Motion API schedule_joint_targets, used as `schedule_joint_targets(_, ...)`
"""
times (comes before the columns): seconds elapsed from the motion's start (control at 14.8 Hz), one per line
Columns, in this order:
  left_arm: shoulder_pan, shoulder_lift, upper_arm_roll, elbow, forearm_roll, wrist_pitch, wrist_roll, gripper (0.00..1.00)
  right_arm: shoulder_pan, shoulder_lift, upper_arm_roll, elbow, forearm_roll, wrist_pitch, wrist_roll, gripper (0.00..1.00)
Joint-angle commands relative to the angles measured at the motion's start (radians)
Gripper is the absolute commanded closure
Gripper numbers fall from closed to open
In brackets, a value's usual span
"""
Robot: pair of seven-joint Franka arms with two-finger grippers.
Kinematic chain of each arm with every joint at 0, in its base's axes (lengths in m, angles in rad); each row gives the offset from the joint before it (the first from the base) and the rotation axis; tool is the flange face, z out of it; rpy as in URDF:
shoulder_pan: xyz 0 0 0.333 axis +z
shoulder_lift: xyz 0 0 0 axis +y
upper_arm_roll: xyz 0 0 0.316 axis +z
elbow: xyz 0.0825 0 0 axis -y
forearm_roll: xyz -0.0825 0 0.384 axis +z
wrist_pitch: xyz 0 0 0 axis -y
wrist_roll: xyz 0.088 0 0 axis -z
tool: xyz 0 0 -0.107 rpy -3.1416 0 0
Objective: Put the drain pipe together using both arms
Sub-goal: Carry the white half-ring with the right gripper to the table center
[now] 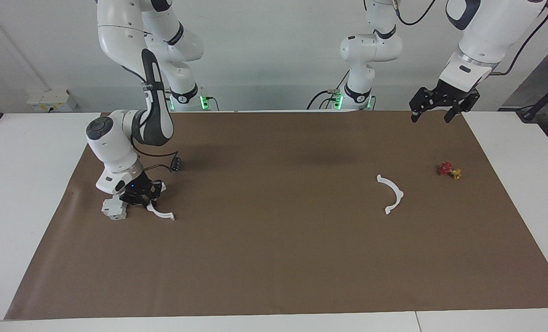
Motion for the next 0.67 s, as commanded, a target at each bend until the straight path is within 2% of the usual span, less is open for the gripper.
schedule_joint_targets(0.0,0.004,-0.032,-0.003,-0.040,0.015,0.026,-0.005,0.00,0.001,0.013,0.003,0.067,0.030,-0.057,0.006,1.00)
schedule_joint_targets(0.13,0.004,-0.032,-0.003,-0.040,0.015,0.028,-0.003,0.00,0.009,0.003,0.006,0.151,0.029,-0.198,0.111,1.00)
schedule_joint_targets(0.34,0.002,-0.032,-0.003,-0.040,0.015,0.029,-0.003,0.00,0.130,-0.009,0.004,0.239,0.007,-0.345,0.375,1.00)
schedule_joint_targets(0.61,0.002,-0.032,-0.003,-0.040,0.015,0.029,0.000,0.00,0.311,-0.006,0.004,0.242,-0.019,-0.332,0.633,1.00)
